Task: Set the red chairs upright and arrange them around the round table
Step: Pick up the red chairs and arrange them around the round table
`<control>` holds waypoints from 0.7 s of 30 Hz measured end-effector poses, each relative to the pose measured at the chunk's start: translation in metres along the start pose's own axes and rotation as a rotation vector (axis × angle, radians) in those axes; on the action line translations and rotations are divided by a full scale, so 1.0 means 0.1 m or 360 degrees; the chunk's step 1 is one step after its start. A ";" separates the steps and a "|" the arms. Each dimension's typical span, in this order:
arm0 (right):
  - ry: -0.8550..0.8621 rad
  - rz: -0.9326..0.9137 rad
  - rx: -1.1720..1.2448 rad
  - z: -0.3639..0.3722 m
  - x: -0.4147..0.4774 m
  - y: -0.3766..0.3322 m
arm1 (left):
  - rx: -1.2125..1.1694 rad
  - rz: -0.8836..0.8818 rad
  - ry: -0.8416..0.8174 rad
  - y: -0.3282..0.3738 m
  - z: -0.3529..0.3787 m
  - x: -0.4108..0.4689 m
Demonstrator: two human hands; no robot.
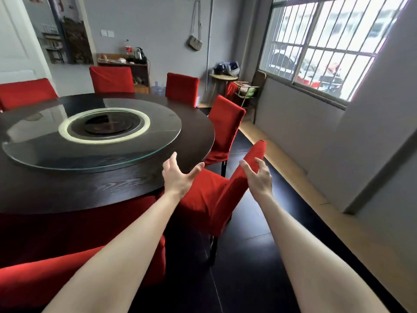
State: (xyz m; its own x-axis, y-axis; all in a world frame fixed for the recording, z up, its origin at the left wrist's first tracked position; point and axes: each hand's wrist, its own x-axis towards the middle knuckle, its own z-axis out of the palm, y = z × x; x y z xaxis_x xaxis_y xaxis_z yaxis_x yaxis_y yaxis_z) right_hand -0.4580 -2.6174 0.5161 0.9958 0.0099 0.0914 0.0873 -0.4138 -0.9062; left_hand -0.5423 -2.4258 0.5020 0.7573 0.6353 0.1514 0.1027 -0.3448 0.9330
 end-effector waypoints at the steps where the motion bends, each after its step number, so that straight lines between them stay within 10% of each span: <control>1: 0.0016 -0.0004 -0.0003 -0.05 0.13 0.00 | -0.0015 0.0026 -0.0008 0.07 0.12 0.09; 21: -0.0056 -0.0171 0.0020 -0.24 3.53 -0.14 | -0.0180 0.0111 0.0060 0.89 2.20 2.59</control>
State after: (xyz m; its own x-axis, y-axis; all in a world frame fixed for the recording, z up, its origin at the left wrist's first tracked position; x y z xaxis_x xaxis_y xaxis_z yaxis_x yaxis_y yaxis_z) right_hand -0.1083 -2.6302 0.5711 0.9810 0.0857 0.1739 0.1937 -0.3970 -0.8971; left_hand -0.1953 -2.4443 0.5520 0.7352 0.6386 0.2274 -0.0242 -0.3105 0.9503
